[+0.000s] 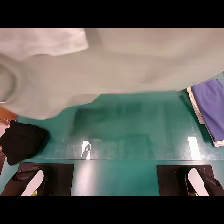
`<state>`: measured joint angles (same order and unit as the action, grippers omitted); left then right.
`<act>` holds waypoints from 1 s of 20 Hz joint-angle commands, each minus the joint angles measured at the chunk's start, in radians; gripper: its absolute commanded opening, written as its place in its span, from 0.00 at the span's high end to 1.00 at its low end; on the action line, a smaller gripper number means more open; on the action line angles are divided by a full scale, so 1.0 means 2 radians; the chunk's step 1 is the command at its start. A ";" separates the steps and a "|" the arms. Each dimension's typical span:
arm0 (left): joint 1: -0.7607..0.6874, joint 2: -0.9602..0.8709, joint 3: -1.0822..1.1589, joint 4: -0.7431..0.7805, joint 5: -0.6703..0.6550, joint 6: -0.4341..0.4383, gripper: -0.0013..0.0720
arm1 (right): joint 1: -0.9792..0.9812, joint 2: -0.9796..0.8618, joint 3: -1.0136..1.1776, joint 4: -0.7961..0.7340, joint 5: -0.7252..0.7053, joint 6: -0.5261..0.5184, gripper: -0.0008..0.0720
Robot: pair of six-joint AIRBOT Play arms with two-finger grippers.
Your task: Fold the shirts.
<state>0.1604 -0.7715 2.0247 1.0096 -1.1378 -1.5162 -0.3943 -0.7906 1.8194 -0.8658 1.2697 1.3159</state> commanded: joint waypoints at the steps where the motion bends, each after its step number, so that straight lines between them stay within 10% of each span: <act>1: 0.000 0.001 0.062 -0.028 0.015 -0.012 0.95 | -0.021 -0.039 0.122 0.000 0.056 0.016 0.97; 14: -0.076 -0.238 -0.202 0.020 -0.077 0.043 0.95 | 0.126 -0.244 -0.085 -0.121 0.121 0.045 0.97; 20: -0.080 -0.403 -0.202 0.044 0.051 0.043 0.95 | 0.169 -0.411 -0.060 -0.138 0.045 0.046 0.97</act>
<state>0.0093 -1.4445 1.6314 1.0756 -1.1816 -1.4380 -0.0914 -1.4677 1.6657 -1.1156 1.4414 1.4040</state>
